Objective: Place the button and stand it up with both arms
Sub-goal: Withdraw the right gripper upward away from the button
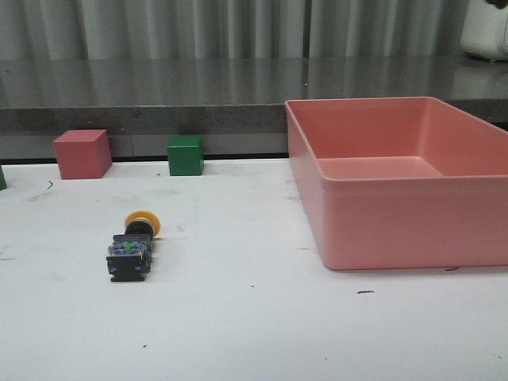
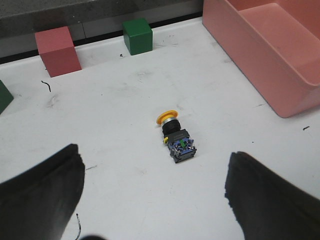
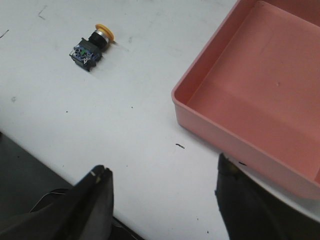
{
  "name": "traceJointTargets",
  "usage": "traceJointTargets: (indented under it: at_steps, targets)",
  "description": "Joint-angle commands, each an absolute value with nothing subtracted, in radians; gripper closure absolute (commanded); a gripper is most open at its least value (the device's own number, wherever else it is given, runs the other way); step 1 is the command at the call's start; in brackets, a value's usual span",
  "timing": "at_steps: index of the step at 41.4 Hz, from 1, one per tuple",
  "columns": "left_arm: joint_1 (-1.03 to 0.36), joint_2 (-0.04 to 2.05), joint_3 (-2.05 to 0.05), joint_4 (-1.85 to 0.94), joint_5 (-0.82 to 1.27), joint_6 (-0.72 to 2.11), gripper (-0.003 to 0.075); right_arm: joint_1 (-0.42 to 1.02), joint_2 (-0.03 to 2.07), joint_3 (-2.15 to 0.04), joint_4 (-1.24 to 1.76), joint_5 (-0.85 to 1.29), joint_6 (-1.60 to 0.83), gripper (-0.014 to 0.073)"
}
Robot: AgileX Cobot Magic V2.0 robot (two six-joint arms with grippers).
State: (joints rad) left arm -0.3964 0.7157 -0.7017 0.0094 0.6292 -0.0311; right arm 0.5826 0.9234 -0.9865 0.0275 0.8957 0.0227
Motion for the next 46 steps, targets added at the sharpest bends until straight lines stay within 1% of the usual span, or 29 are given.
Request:
traceJointTargets:
  at_steps: [1,5,12,19,32,46]
  targets:
    - [-0.405,0.712,-0.737,0.008,0.568,-0.03,0.0155,0.582,0.839,-0.966,0.02,0.83,0.008,0.0126]
    - [-0.405,0.712,-0.737,0.008,0.568,-0.03,0.0155,0.583,0.753,-0.919,0.047,0.83,0.0,0.0126]
    - [-0.405,0.712,-0.737,0.008,0.568,-0.03,0.0155,0.583,0.605,-0.874,0.134,0.839,-0.102,0.0126]
    - [-0.405,0.712,-0.737,0.008,0.566,-0.03,0.0155,0.583,0.518,-0.862,0.163,0.903,-0.11,0.0126]
    - [-0.405,0.712,-0.737,0.008,0.513,-0.03,0.0155,0.583,0.495,-0.862,0.163,0.912,-0.11,0.0126]
    - [-0.405,0.716,-0.735,0.008,0.507,-0.03,0.0155,0.583,0.495,-0.862,0.163,0.913,-0.11,0.0126]
